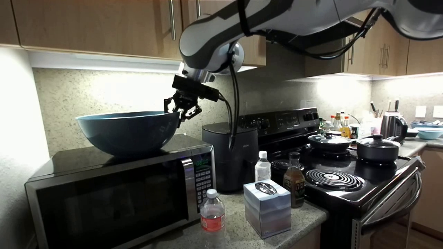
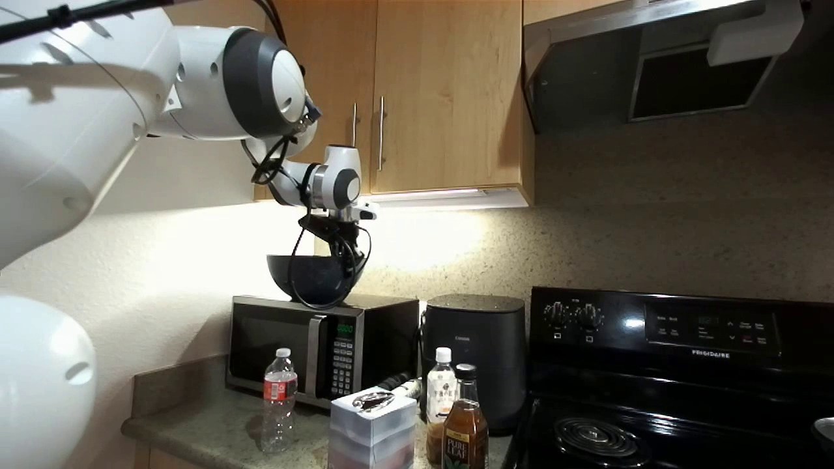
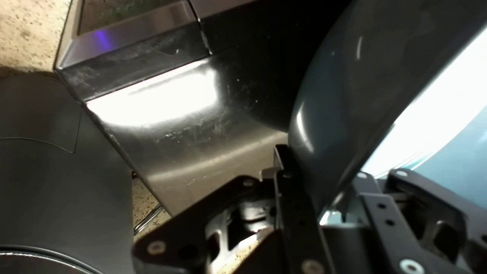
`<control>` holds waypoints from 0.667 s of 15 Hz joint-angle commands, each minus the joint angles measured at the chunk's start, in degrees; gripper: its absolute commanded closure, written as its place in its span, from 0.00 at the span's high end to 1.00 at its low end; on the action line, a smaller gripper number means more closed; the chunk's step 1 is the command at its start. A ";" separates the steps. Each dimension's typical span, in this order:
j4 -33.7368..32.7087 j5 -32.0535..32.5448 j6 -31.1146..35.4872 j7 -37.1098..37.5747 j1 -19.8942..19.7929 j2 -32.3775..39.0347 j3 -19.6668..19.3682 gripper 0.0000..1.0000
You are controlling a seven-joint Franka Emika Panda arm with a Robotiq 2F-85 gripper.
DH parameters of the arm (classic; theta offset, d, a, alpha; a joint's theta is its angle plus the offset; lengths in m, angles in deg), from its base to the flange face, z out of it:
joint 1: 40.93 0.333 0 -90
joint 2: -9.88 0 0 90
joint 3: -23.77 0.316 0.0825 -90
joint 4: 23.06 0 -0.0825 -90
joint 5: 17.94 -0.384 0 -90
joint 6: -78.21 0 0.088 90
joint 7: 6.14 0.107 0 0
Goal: Put the bowl on top of the microwave
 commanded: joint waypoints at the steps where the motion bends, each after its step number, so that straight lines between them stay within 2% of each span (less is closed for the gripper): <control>1: -7.01 2.43 0.36 3.26 1.76 5.56 -1.55 0.03; 7: -14.83 2.07 -1.09 4.76 2.85 10.96 -2.99 0.03; 8: -15.74 2.06 -1.34 5.05 2.97 11.48 -3.19 0.08; 9: -16.42 2.00 -1.59 5.19 2.99 11.80 -3.37 0.33; 10: -17.21 2.02 -1.71 5.32 3.05 12.23 -3.56 0.33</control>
